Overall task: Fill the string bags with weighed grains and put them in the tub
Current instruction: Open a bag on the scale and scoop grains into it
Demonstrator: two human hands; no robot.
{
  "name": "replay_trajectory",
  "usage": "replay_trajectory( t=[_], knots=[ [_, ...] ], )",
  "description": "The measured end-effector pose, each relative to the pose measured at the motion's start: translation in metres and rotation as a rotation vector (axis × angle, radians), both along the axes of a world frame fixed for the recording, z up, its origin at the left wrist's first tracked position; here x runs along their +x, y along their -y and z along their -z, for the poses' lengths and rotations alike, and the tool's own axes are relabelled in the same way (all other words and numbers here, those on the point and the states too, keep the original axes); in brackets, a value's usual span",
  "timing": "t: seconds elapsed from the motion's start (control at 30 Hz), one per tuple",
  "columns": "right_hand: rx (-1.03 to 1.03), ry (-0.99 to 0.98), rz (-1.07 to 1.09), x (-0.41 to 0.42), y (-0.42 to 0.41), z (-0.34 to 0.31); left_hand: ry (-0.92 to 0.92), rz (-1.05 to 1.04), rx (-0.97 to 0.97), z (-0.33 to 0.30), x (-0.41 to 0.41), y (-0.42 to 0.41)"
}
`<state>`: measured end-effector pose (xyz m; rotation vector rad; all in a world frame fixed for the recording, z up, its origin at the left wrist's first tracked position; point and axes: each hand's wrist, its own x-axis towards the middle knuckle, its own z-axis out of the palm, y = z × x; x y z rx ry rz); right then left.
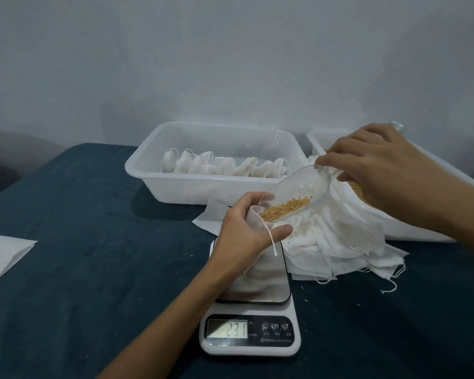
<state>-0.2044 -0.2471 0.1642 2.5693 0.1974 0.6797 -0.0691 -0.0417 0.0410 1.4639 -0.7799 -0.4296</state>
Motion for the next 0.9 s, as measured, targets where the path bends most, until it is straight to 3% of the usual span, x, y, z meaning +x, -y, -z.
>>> replay_trajectory(
  t=[0.5,0.73,0.9],
  knots=[
    [0.049,-0.014,0.053,0.002,-0.001,0.003,-0.03,-0.033,-0.035,0.002,0.002,0.001],
    [0.546,-0.24,0.192,0.002,0.01,0.02,-0.059,-0.066,-0.059,0.0,0.002,0.0],
    [0.826,-0.203,0.191,-0.007,0.025,0.023,-0.05,-0.09,-0.053,0.001,0.002,0.002]
  ],
)
